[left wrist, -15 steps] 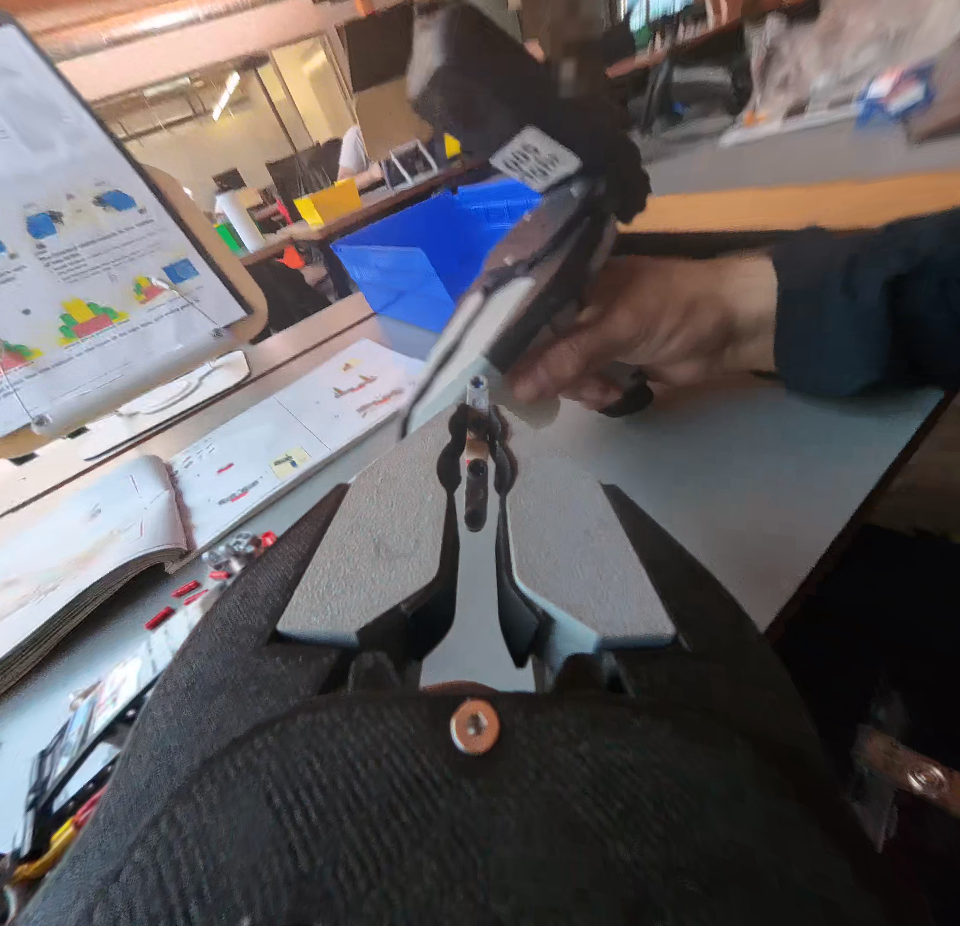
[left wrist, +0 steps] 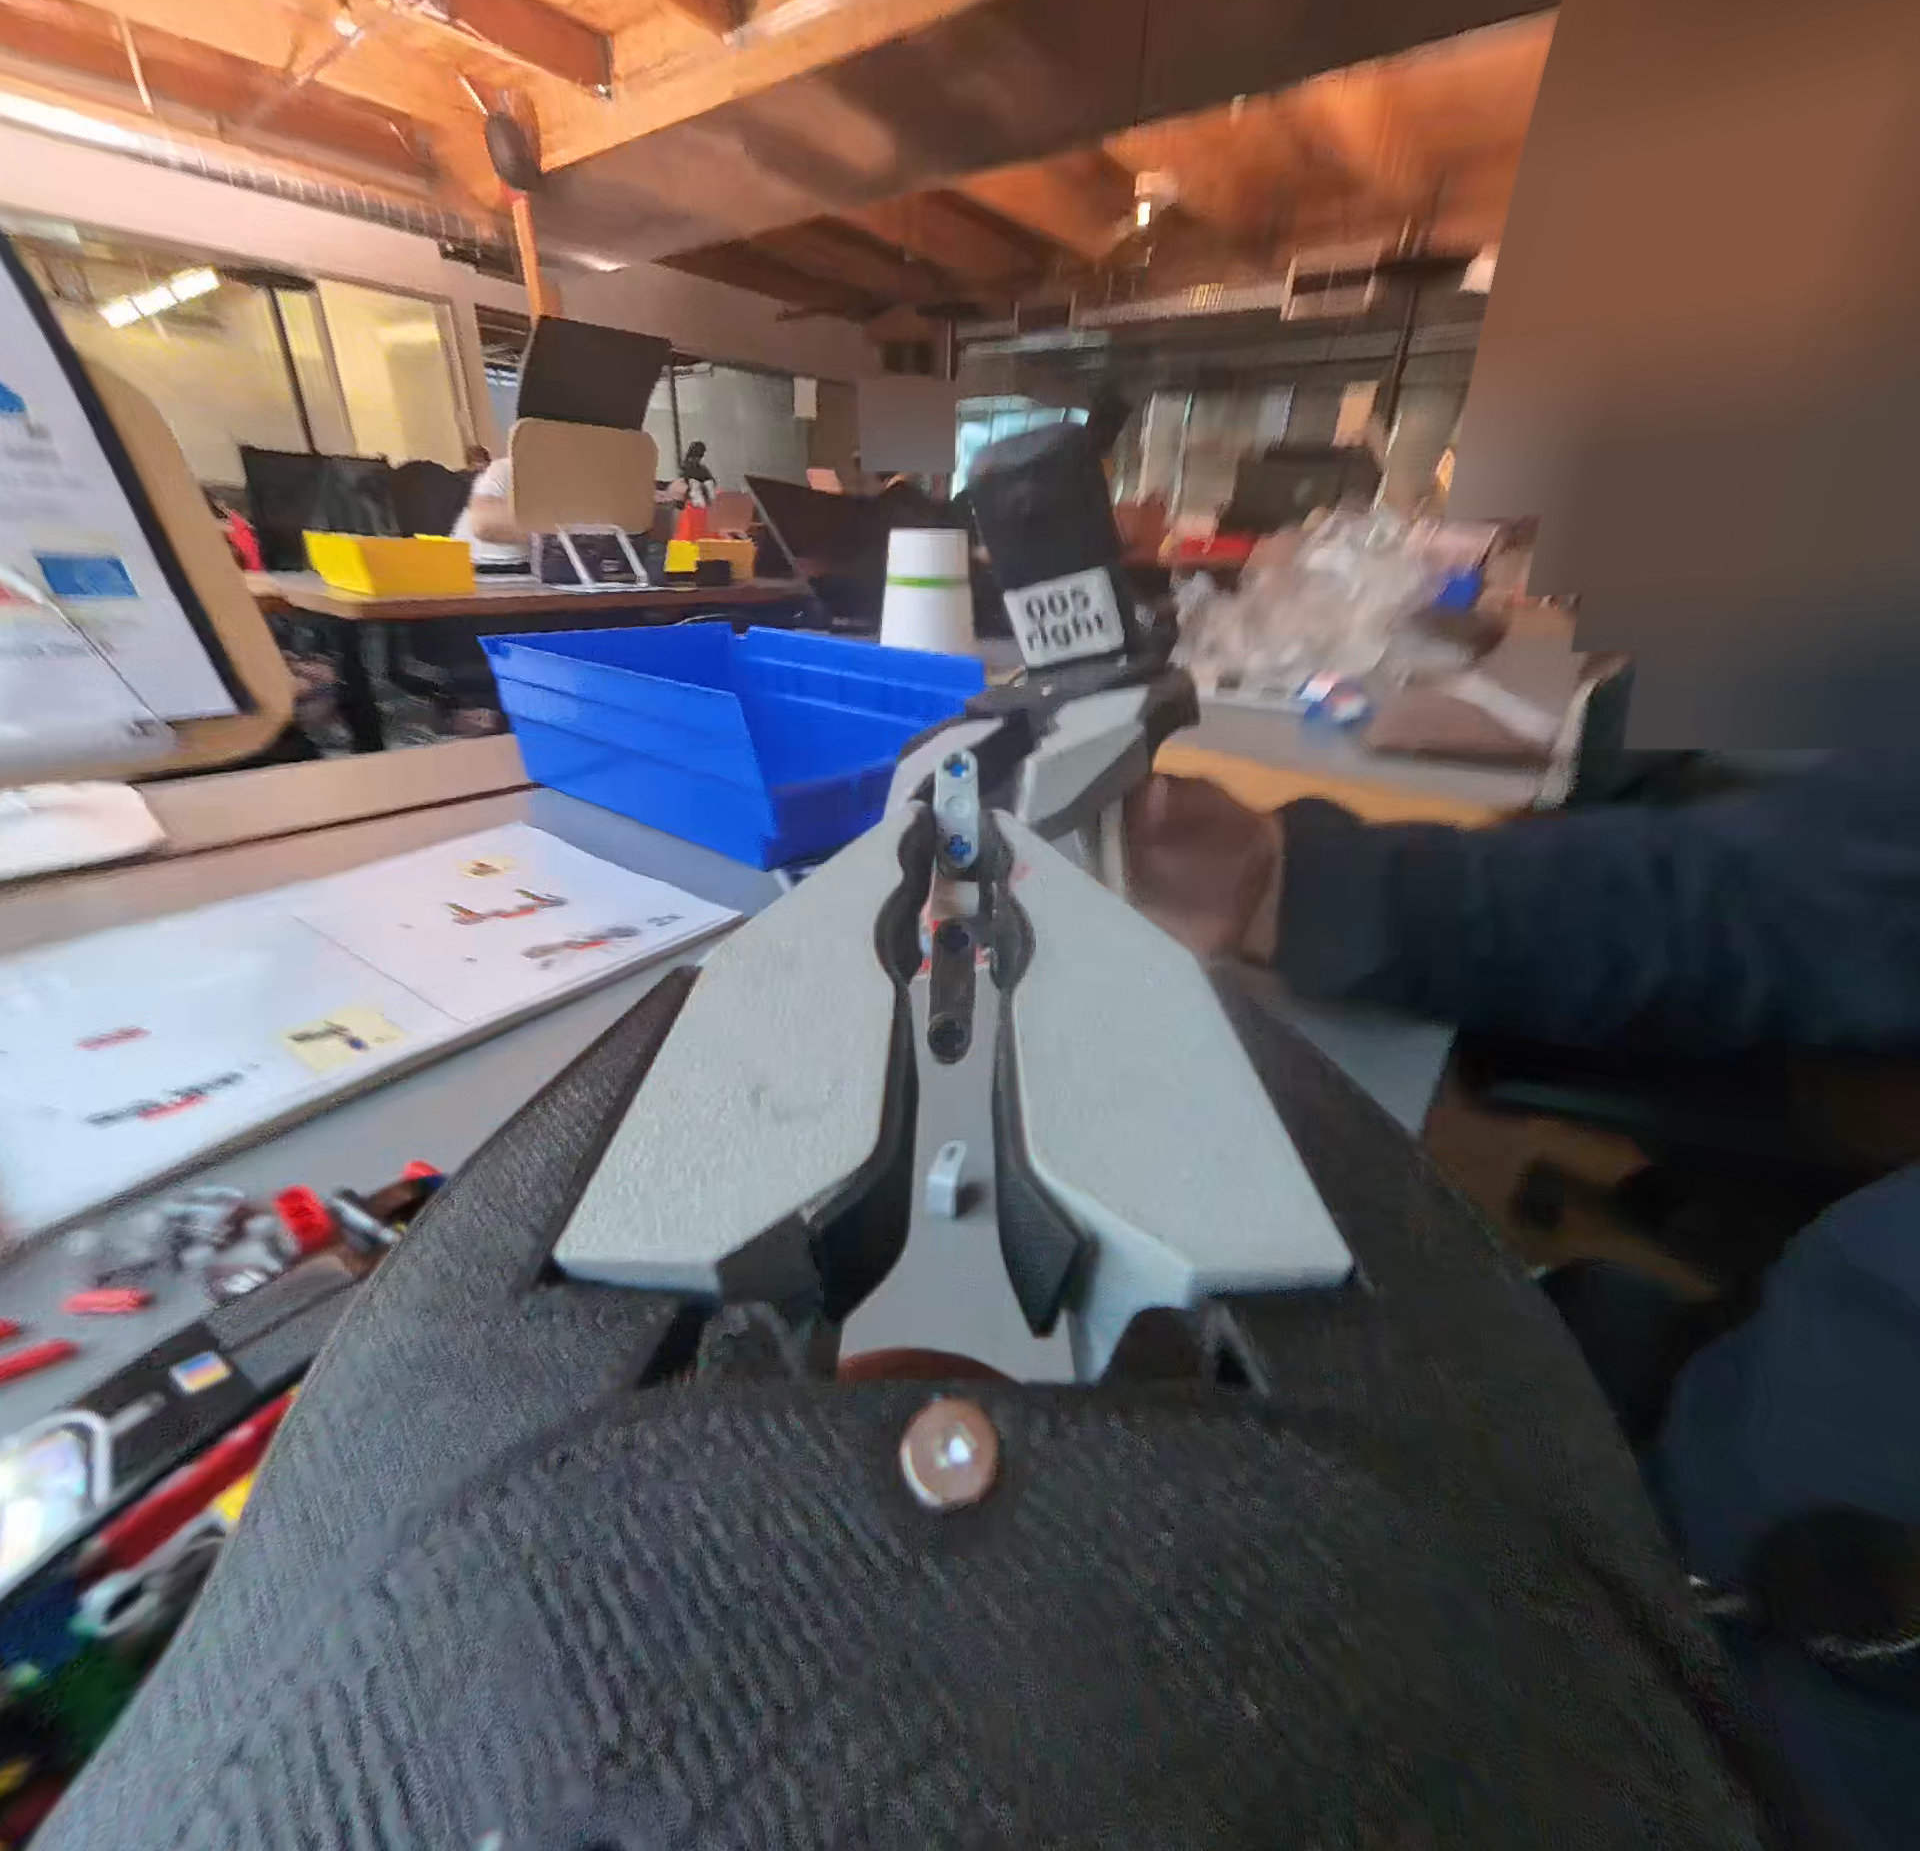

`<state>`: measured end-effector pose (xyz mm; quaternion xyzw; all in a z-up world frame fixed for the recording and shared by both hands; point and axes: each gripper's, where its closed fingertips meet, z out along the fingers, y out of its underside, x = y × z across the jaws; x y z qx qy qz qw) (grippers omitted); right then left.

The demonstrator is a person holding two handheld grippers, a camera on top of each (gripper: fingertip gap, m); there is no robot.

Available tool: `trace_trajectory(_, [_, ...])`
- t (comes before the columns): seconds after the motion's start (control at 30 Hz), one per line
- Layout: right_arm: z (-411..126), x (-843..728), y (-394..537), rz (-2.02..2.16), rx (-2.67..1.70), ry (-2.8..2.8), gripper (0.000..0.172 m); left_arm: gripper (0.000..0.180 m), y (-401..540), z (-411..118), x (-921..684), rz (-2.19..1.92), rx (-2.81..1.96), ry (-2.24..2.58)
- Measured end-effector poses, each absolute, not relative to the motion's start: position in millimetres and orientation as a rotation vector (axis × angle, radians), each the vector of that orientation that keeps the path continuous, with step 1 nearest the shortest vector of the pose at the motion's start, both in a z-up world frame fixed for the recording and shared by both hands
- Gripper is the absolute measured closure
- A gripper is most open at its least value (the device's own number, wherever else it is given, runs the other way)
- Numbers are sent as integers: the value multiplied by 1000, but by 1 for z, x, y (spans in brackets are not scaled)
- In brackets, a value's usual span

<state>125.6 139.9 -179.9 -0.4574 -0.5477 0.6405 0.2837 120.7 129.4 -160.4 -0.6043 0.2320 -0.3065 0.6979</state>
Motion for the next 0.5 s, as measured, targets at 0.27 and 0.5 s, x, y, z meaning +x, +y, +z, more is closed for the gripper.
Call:
trace_trajectory(0.27, [-176, 125, 138, 1539, -1136, -1485, 172, 175, 138, -167, 115, -1138, -1413, 219])
trace_trajectory(0.5, [-191, 115, 144, 1374, -1234, -1519, 159, 175, 146, -184, 119, -1139, -1534, 185])
